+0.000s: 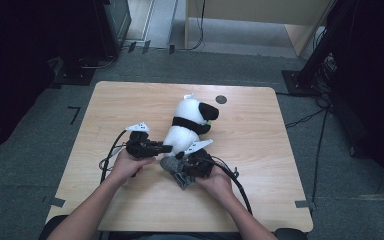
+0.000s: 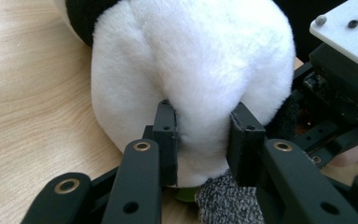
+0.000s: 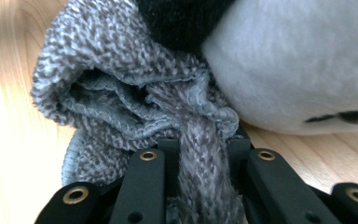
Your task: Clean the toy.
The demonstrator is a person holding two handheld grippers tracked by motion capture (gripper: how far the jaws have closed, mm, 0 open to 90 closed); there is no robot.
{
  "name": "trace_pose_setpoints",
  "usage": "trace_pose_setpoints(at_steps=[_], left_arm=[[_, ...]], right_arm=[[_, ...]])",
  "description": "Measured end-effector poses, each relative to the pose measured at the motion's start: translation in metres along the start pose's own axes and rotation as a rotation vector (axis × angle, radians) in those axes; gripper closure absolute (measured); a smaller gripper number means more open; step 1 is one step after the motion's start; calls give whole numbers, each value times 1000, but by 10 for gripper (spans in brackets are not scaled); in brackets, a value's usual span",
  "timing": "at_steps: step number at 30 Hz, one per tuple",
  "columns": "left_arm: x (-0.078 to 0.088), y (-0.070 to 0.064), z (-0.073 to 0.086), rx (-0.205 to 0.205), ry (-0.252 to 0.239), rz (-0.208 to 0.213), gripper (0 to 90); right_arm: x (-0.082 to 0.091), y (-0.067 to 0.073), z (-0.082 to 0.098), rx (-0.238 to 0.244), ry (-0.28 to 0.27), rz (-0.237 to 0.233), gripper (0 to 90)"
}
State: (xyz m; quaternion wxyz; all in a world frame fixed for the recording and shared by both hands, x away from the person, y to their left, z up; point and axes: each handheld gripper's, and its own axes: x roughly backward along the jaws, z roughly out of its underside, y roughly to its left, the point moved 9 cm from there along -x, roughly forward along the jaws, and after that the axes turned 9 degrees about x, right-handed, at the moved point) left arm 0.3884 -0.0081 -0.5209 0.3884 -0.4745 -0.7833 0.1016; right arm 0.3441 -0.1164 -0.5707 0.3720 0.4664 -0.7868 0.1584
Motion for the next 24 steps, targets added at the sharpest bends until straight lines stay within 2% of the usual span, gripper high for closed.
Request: trace_pose_setpoints(at_steps=[4,10,14,17,19,20,22,24], left_arm=[[1,-1,-4,-41,-25,-22,719],[7,0,-9,-42,-47,1,734],[14,5,-12,-35,-44,17,736],[20,13,-11,-23,-14,23,733],[22,21,-10,-36,8,9,732],[23,23,-9,-43,19,6,731],[25,25,-10,-42,34,32,731],[26,24,-10,-50,48,68,732]], right_arm=[[4,0,-1,-1,8,8,760],[15,5,-8,34,-15,-10,757],[29,12,-16,91,-41,-31,754],[49,10,-25,105,-110,-18,754],[65,6,-33,100,-192,-6,754],[74,2,-38,85,-235,7,754],[91,-7,-49,43,-334,28,755],[103,-21,-56,2,-373,72,756]])
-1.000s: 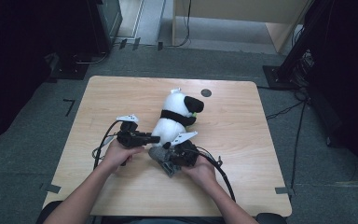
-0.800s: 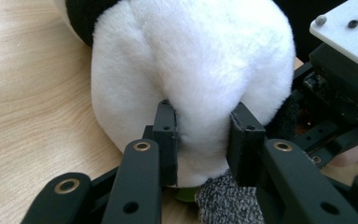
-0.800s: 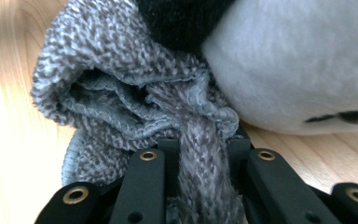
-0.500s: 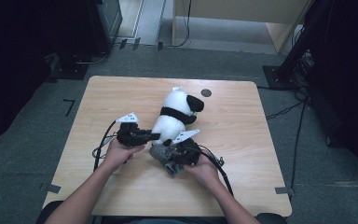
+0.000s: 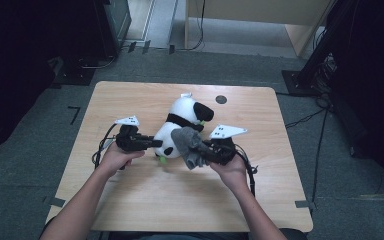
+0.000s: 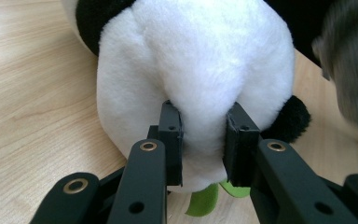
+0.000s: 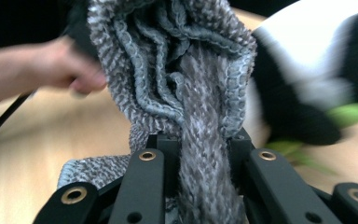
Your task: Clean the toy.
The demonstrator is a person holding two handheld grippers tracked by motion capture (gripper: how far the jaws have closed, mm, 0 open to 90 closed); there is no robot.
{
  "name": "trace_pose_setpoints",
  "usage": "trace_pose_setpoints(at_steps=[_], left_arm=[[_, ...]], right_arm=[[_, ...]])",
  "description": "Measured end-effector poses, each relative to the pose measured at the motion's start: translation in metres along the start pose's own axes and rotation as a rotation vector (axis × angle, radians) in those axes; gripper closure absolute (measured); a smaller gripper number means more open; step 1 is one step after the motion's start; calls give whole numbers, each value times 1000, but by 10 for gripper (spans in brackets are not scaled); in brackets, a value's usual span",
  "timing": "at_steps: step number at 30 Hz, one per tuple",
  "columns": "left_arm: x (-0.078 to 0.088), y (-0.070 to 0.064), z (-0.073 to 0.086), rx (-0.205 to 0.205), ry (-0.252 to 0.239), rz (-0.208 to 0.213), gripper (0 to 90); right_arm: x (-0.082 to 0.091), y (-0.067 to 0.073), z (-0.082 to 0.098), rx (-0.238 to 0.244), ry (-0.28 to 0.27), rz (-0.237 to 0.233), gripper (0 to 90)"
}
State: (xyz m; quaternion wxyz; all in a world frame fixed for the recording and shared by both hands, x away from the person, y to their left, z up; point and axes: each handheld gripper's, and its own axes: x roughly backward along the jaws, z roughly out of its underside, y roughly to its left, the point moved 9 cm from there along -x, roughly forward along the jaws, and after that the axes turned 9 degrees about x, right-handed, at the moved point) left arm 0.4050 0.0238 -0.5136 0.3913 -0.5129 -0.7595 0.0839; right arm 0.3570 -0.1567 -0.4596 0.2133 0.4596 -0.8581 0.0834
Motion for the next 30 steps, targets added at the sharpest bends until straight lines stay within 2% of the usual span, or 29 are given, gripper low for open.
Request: trace_pose_setpoints(at_steps=[3,4,6,8,10,12,13,14,17,19,21,23,26,30], left_arm=[[4,-4,2,-25,34,68,734],[6,-7,4,-43,57,105,734],[10,-8,8,-59,86,155,730],[11,0,14,-103,98,123,720],[12,3,13,-95,76,127,710],[12,5,12,-99,60,108,691],[12,7,11,-83,60,99,663],[13,8,11,-77,59,93,625],[18,10,8,-76,41,45,473],[23,9,4,-105,18,-10,406],[28,8,3,-125,4,-72,376],[31,2,5,-131,-7,-83,334],[31,-6,9,-137,3,-107,280],[26,-6,11,-102,-16,-148,222]], right_arm=[[5,-16,-10,-21,-15,50,756],[5,-18,-12,-21,-14,58,755],[5,-25,-19,7,-4,91,755],[2,-28,-27,24,0,100,754],[-7,-29,-34,52,24,91,753],[-23,-30,-34,69,95,86,753],[-32,-30,-33,68,127,71,753],[-39,-31,-32,66,146,82,754],[-51,-37,-36,56,160,107,759],[-58,-42,-37,64,179,127,760],[-64,-47,-38,56,177,134,760],[-69,-50,-40,45,173,134,760],[-77,-53,-45,43,173,146,760],[-88,-55,-51,36,180,153,759]])
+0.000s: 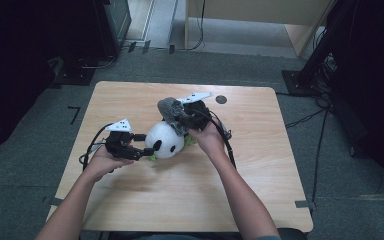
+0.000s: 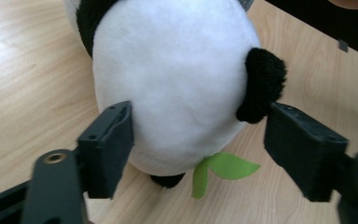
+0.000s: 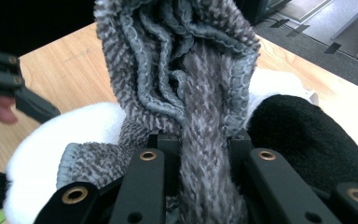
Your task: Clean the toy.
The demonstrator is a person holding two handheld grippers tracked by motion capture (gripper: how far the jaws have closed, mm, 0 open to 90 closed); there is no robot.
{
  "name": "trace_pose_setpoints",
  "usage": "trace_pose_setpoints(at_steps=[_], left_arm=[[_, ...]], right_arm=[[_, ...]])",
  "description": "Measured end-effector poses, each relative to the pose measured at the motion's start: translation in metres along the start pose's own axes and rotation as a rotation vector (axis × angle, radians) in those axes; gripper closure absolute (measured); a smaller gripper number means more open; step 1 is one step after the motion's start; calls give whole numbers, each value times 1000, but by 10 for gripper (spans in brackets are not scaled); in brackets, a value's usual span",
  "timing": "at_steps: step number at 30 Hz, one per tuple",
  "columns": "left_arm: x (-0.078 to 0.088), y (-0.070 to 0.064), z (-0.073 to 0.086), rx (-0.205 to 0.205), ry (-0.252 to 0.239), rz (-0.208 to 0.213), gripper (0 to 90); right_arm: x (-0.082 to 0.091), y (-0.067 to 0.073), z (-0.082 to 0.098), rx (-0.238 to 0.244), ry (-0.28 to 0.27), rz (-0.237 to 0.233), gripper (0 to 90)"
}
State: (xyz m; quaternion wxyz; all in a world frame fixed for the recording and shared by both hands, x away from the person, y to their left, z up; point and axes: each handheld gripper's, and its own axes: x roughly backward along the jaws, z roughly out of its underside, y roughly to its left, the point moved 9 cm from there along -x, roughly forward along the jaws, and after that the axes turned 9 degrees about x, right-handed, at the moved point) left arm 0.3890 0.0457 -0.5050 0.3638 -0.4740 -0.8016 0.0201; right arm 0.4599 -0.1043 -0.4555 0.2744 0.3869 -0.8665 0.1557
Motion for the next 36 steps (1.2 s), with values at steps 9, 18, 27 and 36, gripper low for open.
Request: trace_pose_setpoints(at_steps=[9,18,27,36], left_arm=[[-20,18,4,14,-25,-67,314],[-11,41,-3,178,-40,-13,552],[-7,68,-13,265,-60,-28,564],[-5,62,-17,243,-80,74,689]], right_arm=[[-5,-2,-10,-53,-56,-1,731],[61,-21,-8,-68,-157,0,781],[99,-75,65,-207,-113,90,775],[71,-91,138,-282,58,114,769]])
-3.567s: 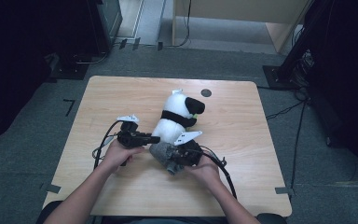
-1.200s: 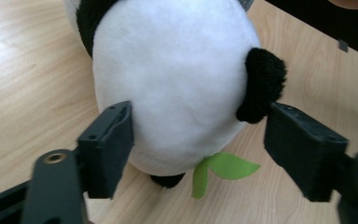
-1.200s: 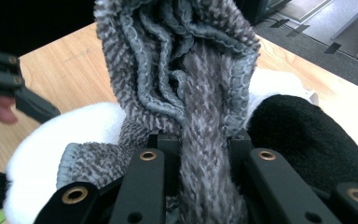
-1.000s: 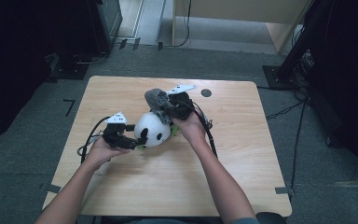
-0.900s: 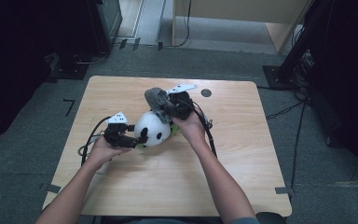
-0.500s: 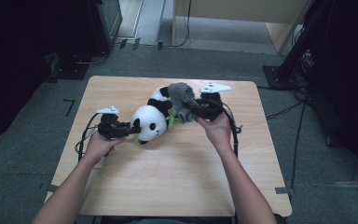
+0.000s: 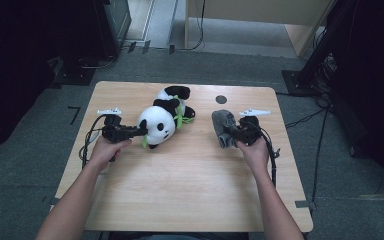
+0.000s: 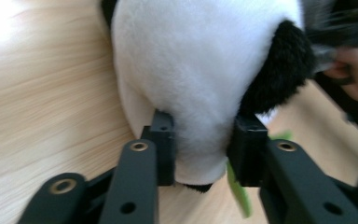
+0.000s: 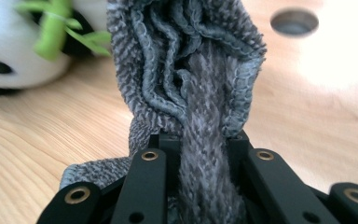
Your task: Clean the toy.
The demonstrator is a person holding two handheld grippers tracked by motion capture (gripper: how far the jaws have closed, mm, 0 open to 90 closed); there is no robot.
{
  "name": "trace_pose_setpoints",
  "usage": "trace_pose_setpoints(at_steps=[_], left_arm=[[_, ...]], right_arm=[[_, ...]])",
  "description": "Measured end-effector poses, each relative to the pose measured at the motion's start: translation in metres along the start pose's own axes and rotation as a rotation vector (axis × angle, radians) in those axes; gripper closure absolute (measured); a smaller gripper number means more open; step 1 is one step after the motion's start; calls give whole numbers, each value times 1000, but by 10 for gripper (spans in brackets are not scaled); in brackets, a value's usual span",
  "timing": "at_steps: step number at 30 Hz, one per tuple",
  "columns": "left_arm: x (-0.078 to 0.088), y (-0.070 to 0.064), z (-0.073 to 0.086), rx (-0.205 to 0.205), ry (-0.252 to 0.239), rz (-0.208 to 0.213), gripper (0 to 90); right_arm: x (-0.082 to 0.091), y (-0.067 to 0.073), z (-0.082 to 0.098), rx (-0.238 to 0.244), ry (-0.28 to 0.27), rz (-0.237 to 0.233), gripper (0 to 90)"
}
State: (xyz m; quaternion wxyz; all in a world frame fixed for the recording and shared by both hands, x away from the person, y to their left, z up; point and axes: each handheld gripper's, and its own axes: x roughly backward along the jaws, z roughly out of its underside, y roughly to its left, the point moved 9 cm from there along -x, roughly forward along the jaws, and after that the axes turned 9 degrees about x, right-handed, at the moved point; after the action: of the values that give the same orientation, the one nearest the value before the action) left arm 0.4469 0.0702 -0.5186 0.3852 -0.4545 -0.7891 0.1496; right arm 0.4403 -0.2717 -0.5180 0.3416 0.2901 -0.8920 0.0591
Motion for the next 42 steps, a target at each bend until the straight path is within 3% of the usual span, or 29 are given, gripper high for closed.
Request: trace_pose_setpoints(at_steps=[2,4,5,7,9,11,17,21,24,27,31,37,42], left_arm=[[0,-6,0,-9,6,34,701],[1,-12,0,10,6,103,711],[1,-12,1,3,10,98,712],[-1,-8,4,-21,39,65,709],[-1,0,5,-20,41,30,696],[0,6,4,-20,23,-4,659],[3,13,-1,-100,-26,-121,450],[11,24,-7,-122,-85,-213,405],[19,35,-10,-110,-112,-272,403],[21,42,-9,-101,-113,-287,424],[21,49,-9,-91,-123,-286,423],[25,61,-8,-38,-129,-299,418],[26,68,-6,-46,-125,-323,404]], right_arm=[[-2,-2,5,-3,15,-1,769],[-3,-4,7,1,22,9,769],[-2,-5,7,-5,21,8,769],[-2,-8,9,-10,23,14,769],[-4,-11,13,-18,39,19,769],[-7,-13,18,-19,51,24,769],[-13,-15,27,-7,92,42,764],[-14,-18,31,1,95,58,754],[-15,-21,34,-5,93,67,744],[-17,-24,38,-28,118,70,742],[-23,-24,43,-22,149,72,735],[-28,-23,42,-20,142,70,723],[-32,-23,43,-16,126,66,710]])
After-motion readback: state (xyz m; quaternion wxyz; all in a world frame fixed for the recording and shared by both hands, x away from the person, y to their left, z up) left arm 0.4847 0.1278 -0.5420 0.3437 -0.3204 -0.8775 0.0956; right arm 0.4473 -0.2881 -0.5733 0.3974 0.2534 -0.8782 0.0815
